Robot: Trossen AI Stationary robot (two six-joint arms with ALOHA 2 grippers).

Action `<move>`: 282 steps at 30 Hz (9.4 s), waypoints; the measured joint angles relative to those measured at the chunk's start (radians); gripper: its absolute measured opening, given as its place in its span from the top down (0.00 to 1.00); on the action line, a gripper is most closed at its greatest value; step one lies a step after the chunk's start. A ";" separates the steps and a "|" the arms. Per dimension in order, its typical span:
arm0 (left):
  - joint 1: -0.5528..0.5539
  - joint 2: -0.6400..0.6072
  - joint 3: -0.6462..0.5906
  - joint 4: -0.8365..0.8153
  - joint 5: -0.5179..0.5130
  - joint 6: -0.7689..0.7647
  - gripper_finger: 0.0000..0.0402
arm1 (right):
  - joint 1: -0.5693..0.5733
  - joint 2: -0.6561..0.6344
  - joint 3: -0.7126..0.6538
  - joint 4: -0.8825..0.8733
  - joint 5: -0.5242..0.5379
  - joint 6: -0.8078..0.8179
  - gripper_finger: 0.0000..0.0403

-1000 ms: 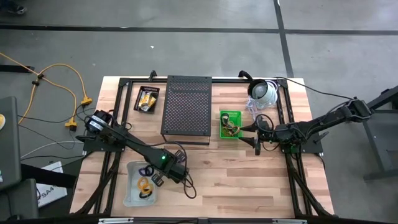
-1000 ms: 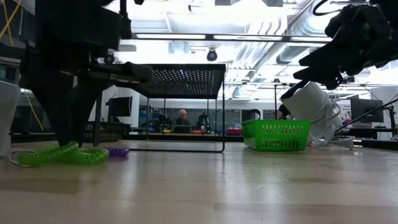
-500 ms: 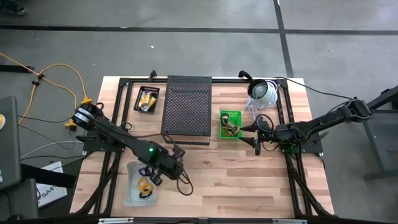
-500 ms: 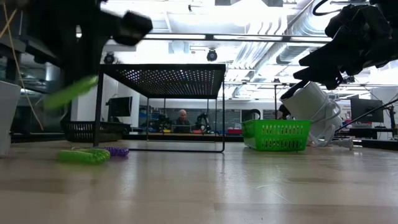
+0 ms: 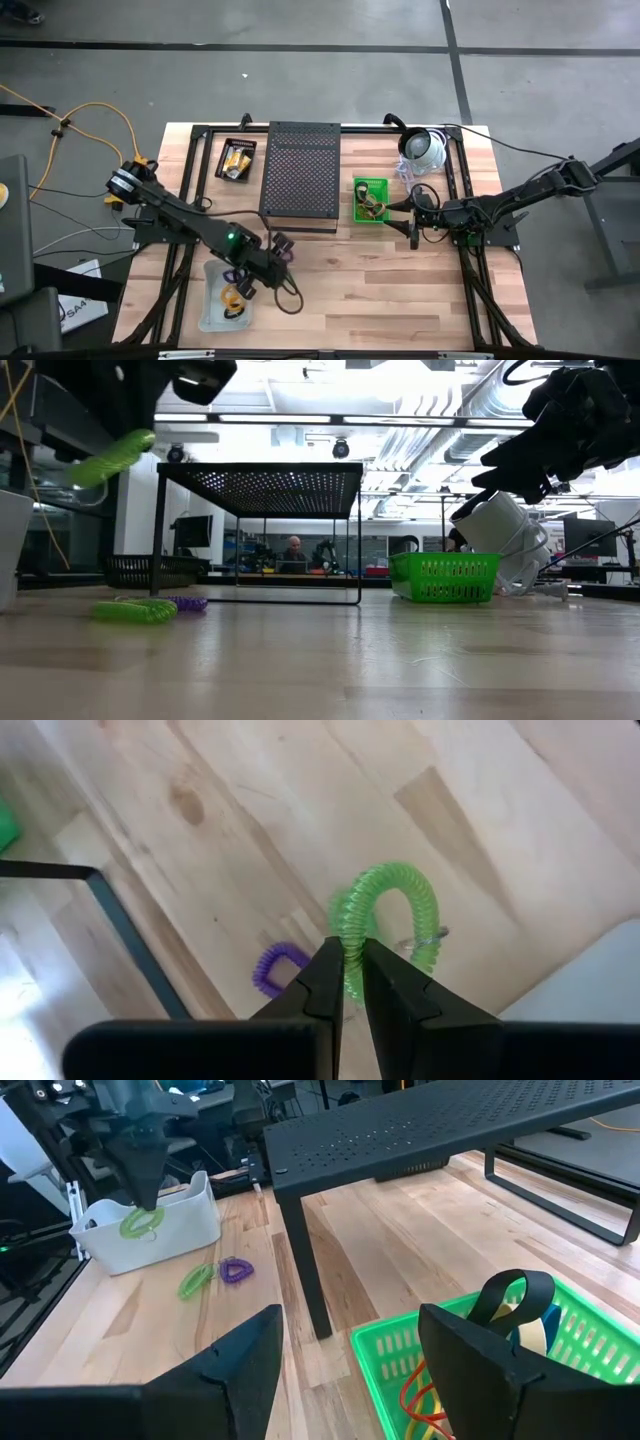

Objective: Pick & Place Office Desk Supplies
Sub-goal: Put the green spring keychain into the gray bin

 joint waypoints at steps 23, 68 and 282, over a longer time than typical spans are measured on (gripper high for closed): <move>-0.376 -0.077 0.000 -0.176 0.002 -0.478 0.94 | 0.000 0.000 0.000 0.000 0.000 0.000 0.45; -0.446 0.100 -0.001 -0.210 0.107 -0.764 0.82 | 0.000 0.000 0.000 0.000 0.000 0.000 0.45; -0.427 0.073 0.142 -0.422 -0.023 -1.246 0.91 | 0.000 0.000 0.000 0.000 0.000 0.000 0.45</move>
